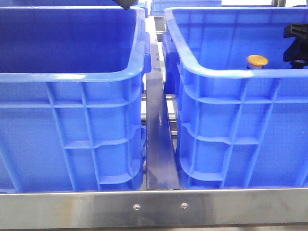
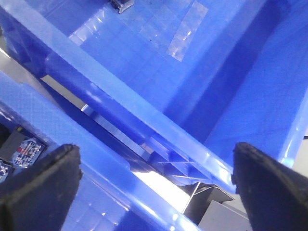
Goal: Pick red and yellow buttons and place in box
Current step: 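Lower the red button beside the yellow one, open right gripper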
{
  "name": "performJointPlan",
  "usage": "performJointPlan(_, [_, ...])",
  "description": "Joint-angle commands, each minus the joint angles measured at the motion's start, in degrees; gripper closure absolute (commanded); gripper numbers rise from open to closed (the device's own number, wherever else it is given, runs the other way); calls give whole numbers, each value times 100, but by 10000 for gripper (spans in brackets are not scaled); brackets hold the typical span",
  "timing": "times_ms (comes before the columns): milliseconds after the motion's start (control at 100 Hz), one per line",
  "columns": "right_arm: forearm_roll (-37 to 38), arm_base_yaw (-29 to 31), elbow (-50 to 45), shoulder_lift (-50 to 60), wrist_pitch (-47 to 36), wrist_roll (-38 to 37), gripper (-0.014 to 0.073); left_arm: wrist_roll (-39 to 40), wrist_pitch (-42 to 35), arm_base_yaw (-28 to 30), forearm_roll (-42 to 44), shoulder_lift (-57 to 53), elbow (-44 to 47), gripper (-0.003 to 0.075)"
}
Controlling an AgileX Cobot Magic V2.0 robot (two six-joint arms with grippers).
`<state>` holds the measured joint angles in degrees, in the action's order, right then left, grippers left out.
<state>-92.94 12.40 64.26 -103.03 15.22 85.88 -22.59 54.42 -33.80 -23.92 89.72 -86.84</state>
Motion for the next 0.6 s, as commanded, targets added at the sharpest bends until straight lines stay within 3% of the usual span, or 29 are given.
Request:
performJointPlan(0, [-95, 18, 147, 215, 234, 106, 109, -8, -253, -42, -218, -211, -188, 115])
performJointPlan(80, [-95, 18, 147, 227, 299, 101, 63, -8, -243, -42, -218, -211, -188, 115])
performJointPlan(590, [-84, 18, -185, 1133, 295, 101, 67, -8, -200, -42, -218, -211, -188, 115])
